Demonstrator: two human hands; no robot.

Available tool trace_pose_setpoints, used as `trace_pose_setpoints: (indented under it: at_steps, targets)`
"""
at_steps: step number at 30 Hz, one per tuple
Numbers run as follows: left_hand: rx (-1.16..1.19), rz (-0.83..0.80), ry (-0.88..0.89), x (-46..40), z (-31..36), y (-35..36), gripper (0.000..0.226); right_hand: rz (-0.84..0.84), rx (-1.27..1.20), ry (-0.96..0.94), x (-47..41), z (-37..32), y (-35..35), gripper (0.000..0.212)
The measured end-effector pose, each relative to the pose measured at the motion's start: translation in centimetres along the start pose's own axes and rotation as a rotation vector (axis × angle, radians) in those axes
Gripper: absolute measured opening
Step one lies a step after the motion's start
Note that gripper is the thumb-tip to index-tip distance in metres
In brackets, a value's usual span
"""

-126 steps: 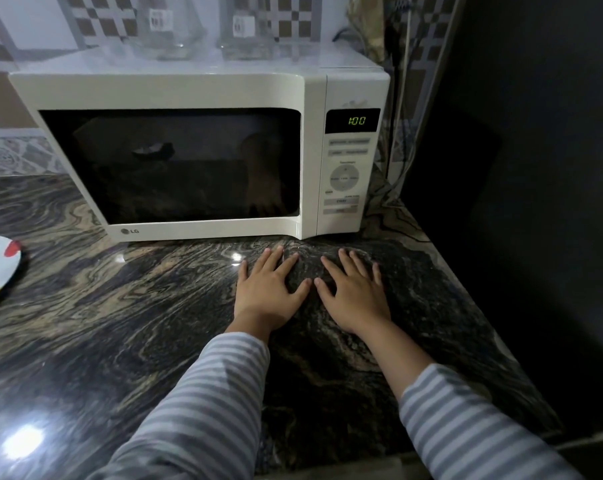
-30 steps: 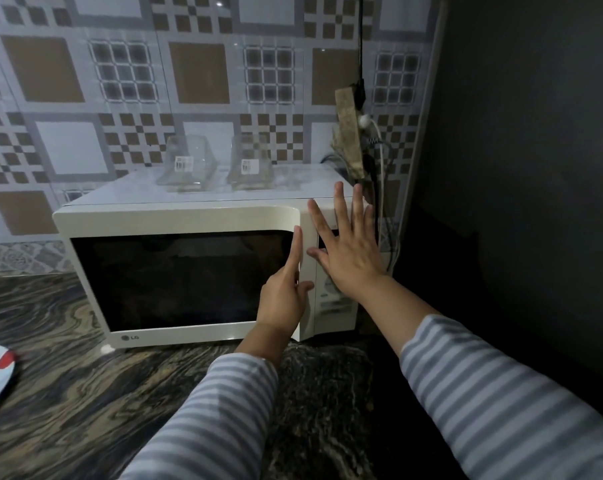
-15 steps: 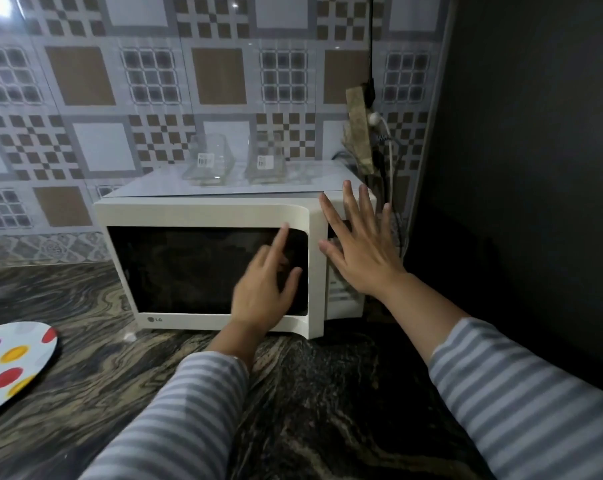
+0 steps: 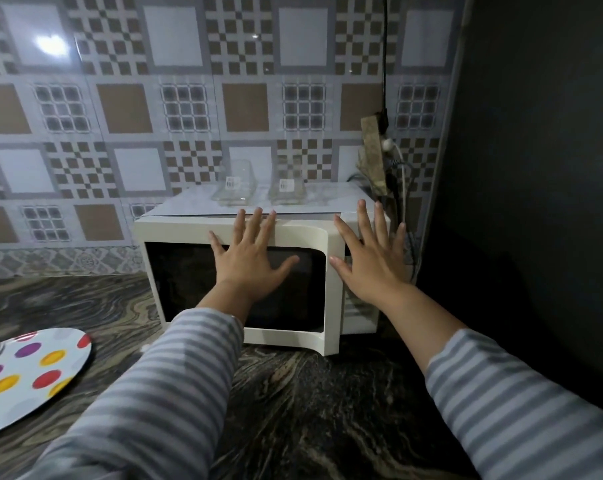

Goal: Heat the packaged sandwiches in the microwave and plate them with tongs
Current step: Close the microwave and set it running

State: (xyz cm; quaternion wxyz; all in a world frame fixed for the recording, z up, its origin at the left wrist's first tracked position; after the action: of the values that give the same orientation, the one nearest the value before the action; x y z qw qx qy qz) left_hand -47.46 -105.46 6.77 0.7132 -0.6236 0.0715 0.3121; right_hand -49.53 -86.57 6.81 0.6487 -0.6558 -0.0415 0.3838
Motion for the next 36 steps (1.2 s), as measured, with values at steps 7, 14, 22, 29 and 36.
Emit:
trace_pose_setpoints:
  at_steps: [7,14,22,29,36]
  targets:
    - [0.016,-0.05,0.083,1.7,-1.2,-1.2,0.092,0.004,-0.012,0.018,2.7,-3.1,-1.7,0.07]
    - [0.081,-0.099,0.195,4.7,-3.3,-3.5,0.091,0.072,-0.038,0.024,5.3,-10.4,-5.2,0.067]
    - [0.122,-0.218,0.306,8.5,-7.7,-6.4,0.094,0.099,0.045,0.143,8.2,-18.8,-8.5,0.062]
    - [0.059,-0.304,0.282,12.2,-14.3,-8.5,0.091,0.078,0.062,0.123,8.8,-26.2,-10.7,0.054]
    - [-0.005,-0.343,0.153,16.6,-23.4,-9.5,0.087,0.033,0.112,0.111,9.5,-33.7,-11.0,0.056]
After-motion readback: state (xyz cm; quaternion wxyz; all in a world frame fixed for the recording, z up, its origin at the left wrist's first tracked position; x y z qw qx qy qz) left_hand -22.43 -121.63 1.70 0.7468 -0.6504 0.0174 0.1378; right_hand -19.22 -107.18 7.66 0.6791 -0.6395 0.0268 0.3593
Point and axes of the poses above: each hand's wrist, its own x-axis away from the middle knuckle, its own y-axis out of the palm, z = x × y, the point moved 10 cm from there along -x, towards the middle knuckle, and after that the axes turned 15 degrees about -y, right-handed, at the moved point
